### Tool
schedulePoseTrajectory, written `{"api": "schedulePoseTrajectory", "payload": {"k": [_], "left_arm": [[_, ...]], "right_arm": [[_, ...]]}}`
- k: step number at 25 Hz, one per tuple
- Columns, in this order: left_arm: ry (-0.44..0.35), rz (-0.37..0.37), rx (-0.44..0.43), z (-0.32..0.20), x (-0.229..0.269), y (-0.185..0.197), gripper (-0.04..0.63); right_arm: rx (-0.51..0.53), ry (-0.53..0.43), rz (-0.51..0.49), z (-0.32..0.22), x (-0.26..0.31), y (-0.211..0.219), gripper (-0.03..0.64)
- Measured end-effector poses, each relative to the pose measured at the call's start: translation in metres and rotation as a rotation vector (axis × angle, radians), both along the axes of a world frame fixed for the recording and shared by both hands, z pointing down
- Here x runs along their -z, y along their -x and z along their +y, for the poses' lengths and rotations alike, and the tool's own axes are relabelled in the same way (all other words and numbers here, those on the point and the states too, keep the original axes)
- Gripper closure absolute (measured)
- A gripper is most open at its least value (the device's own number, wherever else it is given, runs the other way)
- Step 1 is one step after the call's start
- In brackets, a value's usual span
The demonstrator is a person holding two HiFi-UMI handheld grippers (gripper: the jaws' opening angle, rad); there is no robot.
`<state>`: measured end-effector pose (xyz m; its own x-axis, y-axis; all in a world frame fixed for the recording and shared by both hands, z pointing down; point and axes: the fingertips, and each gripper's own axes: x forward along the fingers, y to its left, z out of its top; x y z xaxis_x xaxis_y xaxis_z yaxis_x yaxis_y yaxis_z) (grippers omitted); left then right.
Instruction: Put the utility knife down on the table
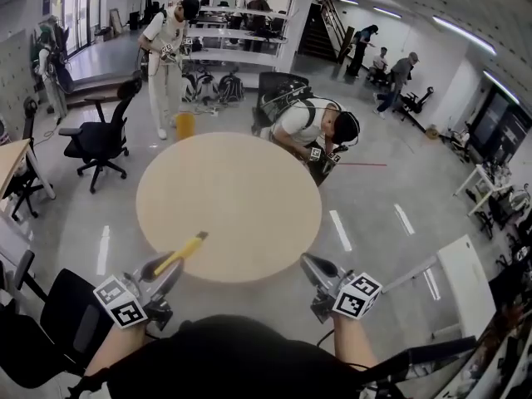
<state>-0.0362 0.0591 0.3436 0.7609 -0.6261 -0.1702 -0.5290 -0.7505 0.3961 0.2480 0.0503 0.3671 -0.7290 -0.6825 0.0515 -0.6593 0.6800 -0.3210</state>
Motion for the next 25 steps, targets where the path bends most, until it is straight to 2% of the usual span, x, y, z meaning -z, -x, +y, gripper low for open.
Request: {"api": "schedulePoseTrajectory", "payload": {"k": [7,17,25], "left_arm": [[-0.054,0.025,-0.054,-0.075,0.025,0.061,0.528],[-0.053,0.045,-0.093,-0.158,0.016,0.145,0.528],[-0.016,0.046,-0.119,-0.198,0.001,0.149,0.528]], "right_arm": [[-0.075,-0.046,0.021,-0.053,0.032,0.052,0.601],[-0.109,-0.05,0.055,-0.122,0.036,0.137,0.601],[-0.144,-0.011,0.061,-0.154,0.025,0.136,0.601]]}}
